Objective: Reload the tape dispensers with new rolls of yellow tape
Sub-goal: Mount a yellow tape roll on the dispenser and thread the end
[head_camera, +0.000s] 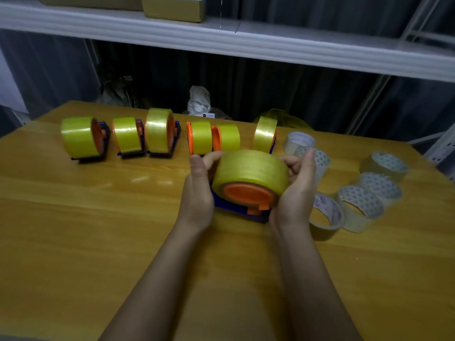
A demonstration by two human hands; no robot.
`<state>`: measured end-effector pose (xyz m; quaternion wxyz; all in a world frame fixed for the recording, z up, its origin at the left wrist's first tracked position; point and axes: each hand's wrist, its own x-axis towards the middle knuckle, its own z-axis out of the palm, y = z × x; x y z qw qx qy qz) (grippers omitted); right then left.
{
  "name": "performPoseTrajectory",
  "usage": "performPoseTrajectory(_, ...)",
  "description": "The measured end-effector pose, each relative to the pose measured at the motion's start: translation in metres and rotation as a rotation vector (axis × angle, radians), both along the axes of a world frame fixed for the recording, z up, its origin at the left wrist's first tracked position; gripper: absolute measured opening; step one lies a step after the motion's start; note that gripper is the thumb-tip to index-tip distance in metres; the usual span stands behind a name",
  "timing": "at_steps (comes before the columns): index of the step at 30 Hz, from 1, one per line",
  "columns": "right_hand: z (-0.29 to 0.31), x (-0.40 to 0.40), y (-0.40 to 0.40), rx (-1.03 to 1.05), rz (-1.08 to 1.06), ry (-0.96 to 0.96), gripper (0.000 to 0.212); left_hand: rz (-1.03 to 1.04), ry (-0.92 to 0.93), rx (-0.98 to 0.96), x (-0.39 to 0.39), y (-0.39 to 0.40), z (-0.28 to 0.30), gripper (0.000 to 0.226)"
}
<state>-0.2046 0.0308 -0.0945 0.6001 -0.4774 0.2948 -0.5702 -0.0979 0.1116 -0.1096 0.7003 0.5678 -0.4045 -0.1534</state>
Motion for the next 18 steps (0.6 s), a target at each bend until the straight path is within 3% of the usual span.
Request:
performPoseTrajectory(6, 0.011, 0.006, 0.001, -0.141, 0.161, 0.245, 0.063, 0.296, 0.064, 0.093, -0.009, -0.012, 0.024, 0.07)
performPoseTrajectory(9, 0.014, 0.011, 0.008, -0.172, 0.086, 0.209, 0.064, 0.348, 0.094, 0.048, -0.012, -0.012, 0.032, 0.061)
performPoseTrajectory(11, 0.017, 0.014, 0.016, -0.186, 0.052, 0.205, 0.075, 0.36, 0.104, 0.043, -0.012, -0.012, 0.034, 0.064)
performPoseTrajectory(14, 0.02, 0.012, 0.016, -0.223, 0.083, 0.25, 0.091, 0.194, 0.096, 0.153, -0.009, -0.003, 0.036, 0.069)
performPoseTrajectory(18, 0.031, -0.004, 0.006, -0.325, 0.27, 0.382, 0.081, -0.241, 0.132, 0.386, 0.007, 0.019, 0.047, 0.036)
